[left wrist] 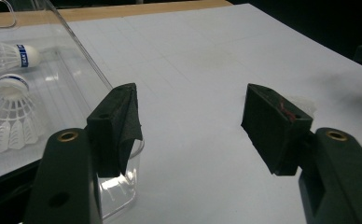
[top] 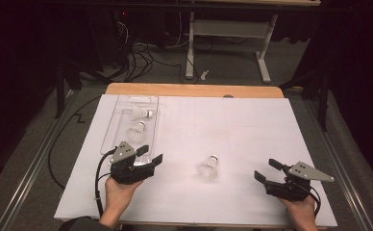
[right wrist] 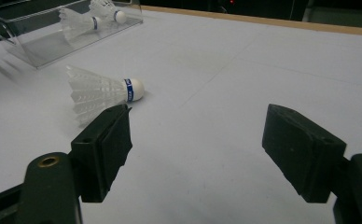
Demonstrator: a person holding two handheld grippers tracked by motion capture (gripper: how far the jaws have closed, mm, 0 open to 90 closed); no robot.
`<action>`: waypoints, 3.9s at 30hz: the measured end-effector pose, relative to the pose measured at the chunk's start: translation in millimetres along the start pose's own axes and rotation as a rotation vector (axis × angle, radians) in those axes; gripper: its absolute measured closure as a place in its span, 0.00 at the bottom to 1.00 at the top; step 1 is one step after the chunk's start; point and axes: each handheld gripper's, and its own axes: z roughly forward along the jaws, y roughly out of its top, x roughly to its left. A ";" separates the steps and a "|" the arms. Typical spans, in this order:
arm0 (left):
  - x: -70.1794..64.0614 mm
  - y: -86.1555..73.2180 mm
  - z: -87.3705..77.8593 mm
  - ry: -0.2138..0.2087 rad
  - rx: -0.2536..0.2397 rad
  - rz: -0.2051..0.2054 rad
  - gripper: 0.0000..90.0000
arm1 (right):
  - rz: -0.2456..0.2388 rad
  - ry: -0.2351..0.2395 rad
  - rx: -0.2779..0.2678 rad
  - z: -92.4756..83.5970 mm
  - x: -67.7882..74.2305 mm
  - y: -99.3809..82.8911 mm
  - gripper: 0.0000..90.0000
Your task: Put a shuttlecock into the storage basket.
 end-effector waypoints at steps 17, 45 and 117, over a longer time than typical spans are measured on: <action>-8.2 3.7 12.5 -0.028 0.029 0.022 0.42 | 0.000 0.001 0.001 0.0 -0.2 -0.1 0.27; -22.8 9.4 36.8 -0.078 0.110 0.049 0.43 | 0.003 0.000 -0.001 -0.3 -0.3 -0.1 0.27; -62.1 37.0 94.7 -0.156 0.435 0.230 0.54 | 0.000 0.001 -0.003 -0.7 -0.3 0.0 0.27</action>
